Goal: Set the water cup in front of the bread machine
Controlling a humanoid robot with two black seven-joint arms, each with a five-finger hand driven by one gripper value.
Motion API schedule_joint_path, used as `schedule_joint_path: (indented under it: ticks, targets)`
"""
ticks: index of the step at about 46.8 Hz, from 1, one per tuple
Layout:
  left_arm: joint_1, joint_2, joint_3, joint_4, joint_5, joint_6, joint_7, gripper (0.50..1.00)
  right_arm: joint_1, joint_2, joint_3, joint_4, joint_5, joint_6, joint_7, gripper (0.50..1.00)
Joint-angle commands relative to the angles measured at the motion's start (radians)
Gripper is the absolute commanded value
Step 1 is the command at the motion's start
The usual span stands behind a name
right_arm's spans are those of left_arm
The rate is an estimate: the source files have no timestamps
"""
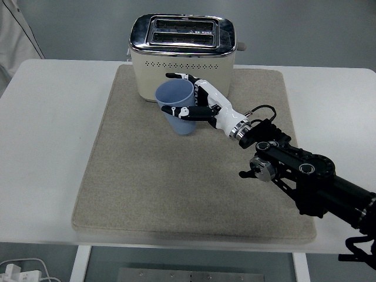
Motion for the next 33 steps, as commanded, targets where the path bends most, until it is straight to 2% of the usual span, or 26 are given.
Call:
schedule_joint_path:
  ticks: [1, 8, 33]
  targets:
    - [0.001, 0.000, 0.001, 0.000, 0.000, 0.000, 0.000, 1.000, -0.002, 0.000, -0.001, -0.004, 0.000, 0.000, 0.000, 0.500]
    - [0.001, 0.000, 0.001, 0.000, 0.000, 0.000, 0.000, 1.000, -0.005, 0.000, -0.001, -0.034, 0.000, 0.001, 0.000, 0.500]
    - [0.001, 0.000, 0.001, 0.000, 0.000, 0.000, 0.000, 1.000, -0.018, 0.000, -0.017, -0.035, 0.000, 0.007, 0.000, 0.500]
